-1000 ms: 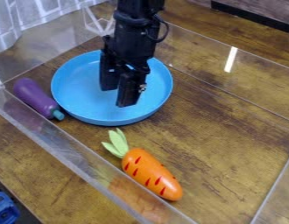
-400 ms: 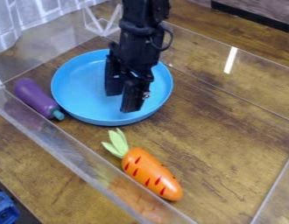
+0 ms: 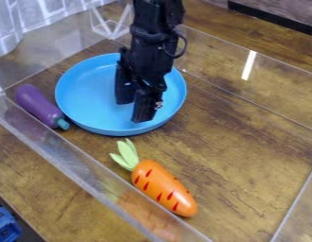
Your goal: Remove the purple eggplant from the blue tray and put it on the table
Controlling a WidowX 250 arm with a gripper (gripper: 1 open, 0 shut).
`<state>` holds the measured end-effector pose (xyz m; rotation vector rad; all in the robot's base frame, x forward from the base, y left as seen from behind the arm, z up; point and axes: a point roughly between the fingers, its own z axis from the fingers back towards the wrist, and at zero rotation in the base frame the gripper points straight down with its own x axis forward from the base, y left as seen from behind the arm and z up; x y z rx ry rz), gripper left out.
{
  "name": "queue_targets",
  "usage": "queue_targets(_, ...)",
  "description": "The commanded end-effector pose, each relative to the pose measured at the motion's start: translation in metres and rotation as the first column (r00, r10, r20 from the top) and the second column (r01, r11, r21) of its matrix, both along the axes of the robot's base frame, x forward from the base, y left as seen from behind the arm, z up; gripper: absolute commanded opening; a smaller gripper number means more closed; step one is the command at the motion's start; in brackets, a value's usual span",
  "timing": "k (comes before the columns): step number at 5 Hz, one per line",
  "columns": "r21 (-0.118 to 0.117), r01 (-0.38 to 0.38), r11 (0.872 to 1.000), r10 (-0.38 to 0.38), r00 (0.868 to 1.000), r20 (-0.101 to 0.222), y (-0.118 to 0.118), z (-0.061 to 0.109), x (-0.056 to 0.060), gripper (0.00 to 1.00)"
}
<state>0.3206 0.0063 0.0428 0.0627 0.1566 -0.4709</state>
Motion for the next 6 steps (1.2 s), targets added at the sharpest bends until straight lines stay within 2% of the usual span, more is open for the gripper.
queue_targets(1,0.005,0.039,0.999,-0.039,0.997,0.064,-0.009,0.0118,0.0127,0.0)
queue_targets(6,0.011,0.08,0.997,-0.081,0.993,0.085,-0.0177,0.0066,0.0188,0.0)
